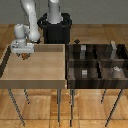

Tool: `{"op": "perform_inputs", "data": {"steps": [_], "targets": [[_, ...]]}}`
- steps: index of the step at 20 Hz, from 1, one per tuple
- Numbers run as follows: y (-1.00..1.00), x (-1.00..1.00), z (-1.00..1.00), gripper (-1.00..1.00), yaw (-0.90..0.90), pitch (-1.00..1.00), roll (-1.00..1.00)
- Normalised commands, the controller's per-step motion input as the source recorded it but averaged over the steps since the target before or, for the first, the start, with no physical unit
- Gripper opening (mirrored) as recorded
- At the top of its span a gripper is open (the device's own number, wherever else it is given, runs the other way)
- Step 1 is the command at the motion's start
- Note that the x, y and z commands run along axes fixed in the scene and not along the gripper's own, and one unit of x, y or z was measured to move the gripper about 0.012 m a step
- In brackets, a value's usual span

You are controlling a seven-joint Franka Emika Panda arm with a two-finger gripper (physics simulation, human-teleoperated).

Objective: Place the loaf of bread into the appropriate compartment.

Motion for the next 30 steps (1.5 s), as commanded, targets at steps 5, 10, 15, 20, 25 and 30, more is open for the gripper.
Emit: {"op": "perform_inputs", "data": {"steps": [5, 10, 15, 20, 25, 30], "targets": [[0.00, 0.20, -0.40, 1.00, 0.00, 0.00, 0.00], [0.00, 0.00, -0.40, 1.00, 0.00, 0.00, 0.00], [0.00, 0.00, 0.00, -1.00, 0.00, 0.00, 0.00], [0.00, 0.00, 0.20, -1.00, 0.00, 0.00, 0.00], [0.00, 0.00, 0.80, -1.00, 0.00, 0.00, 0.00], [0.00, 0.00, 1.00, -1.00, 0.00, 0.00, 0.00]]}}
